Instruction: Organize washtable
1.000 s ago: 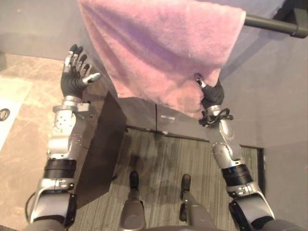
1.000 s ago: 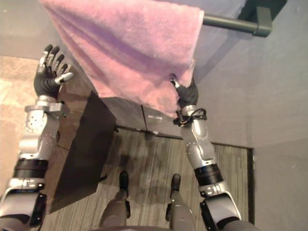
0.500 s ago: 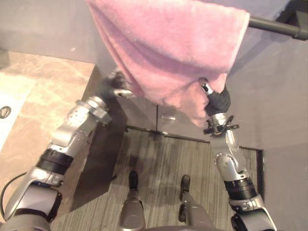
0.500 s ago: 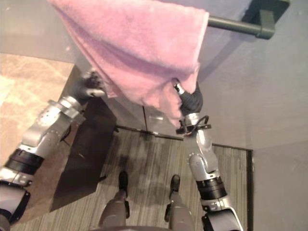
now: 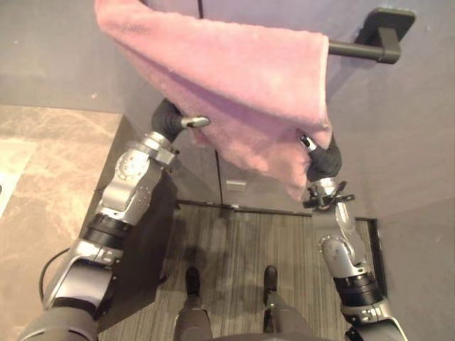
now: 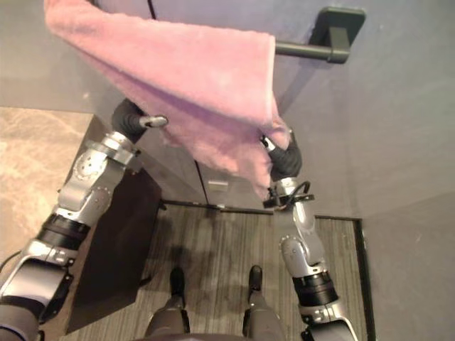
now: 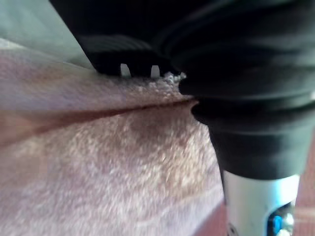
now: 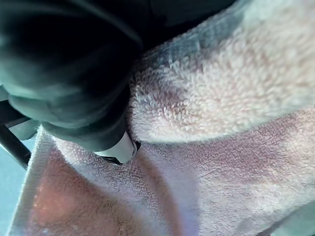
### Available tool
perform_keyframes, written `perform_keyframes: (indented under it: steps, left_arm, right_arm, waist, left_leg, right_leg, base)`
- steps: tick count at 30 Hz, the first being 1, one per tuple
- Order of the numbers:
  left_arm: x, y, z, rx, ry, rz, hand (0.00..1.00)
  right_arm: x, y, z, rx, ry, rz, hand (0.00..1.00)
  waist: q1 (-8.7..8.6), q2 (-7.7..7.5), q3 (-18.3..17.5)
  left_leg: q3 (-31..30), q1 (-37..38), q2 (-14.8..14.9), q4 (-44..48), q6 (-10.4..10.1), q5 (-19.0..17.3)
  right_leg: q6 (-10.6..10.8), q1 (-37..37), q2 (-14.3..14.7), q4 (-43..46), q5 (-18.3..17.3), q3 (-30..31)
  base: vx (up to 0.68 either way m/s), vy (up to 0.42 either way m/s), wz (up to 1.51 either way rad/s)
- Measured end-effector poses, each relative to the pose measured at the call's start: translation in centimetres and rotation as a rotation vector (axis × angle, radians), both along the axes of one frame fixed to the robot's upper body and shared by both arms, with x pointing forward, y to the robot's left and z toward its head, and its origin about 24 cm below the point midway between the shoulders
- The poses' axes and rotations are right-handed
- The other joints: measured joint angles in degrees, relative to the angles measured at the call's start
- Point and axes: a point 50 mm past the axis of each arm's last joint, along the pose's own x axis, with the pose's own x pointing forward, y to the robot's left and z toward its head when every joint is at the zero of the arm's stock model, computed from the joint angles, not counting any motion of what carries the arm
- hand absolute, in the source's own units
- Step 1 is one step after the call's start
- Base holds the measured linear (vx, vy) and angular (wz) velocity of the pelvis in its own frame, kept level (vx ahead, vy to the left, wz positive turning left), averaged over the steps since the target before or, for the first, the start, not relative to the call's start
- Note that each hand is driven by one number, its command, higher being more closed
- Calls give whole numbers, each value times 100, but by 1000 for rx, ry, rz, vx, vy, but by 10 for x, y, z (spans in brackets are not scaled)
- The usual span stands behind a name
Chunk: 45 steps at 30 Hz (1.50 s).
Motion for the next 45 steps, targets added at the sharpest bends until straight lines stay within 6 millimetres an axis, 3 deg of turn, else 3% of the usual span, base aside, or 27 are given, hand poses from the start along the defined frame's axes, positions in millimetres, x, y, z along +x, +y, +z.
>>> perform_keyframes:
  steps: [10,21,22,24,25,40,45]
  left_arm:
    - [-2,30,1,-91,-47,192,100]
    - [-7,41,-6,-149,-64,277,100]
    - [-7,42,-5,-152,-68,285,100]
    - [-8,44,-5,-158,-72,295,100]
    - [-8,45,-5,-161,-75,301,0]
    - [-11,47,-18,-134,-47,329,0]
    - [-16,50,-36,-96,2,345,0]
  right_arm:
    - [10,-10,-40,-59,170,-63,100]
    - [8,-16,-56,-46,225,-98,100]
    - [8,-15,-57,-47,224,-92,0]
    - [8,-14,-58,-44,228,-87,0]
    - [8,-15,-60,-45,234,-89,0]
    - [-1,-26,-82,-53,320,-132,0]
    - [-7,-28,-100,-80,397,-135,0]
  waist:
    - [-65,-3,-2]
    - [-73,-8,-5]
    - [-73,-8,-5]
    - [-73,-9,-6]
    - [-71,-9,-6]
    - [-76,-43,-27]
    - [-79,-44,-28]
  left_leg:
    - [19,59,-15,2,3,2]
    - [6,155,-13,-33,3,-2]
    - [6,159,-13,-34,3,-1]
    - [6,170,-13,-34,3,-1]
    - [6,176,-13,-34,3,-1]
    - [17,270,-17,-34,5,-2]
    - [16,272,-14,-35,3,-2]
  right_leg:
    - [10,26,-2,-19,32,67]
    - [13,129,-4,-24,32,68]
    - [15,131,-5,-24,33,70]
    - [16,140,-4,-24,34,73]
    - [17,146,-5,-24,35,73]
    - [25,219,-6,-28,52,101]
    - [25,221,-6,-29,51,103]
  base:
    - [29,41,-3]
    - [17,43,0]
    - [3,39,-1]
    - [20,40,-1]
    - [32,43,0]
    - [35,40,-1]
    - [10,38,0]
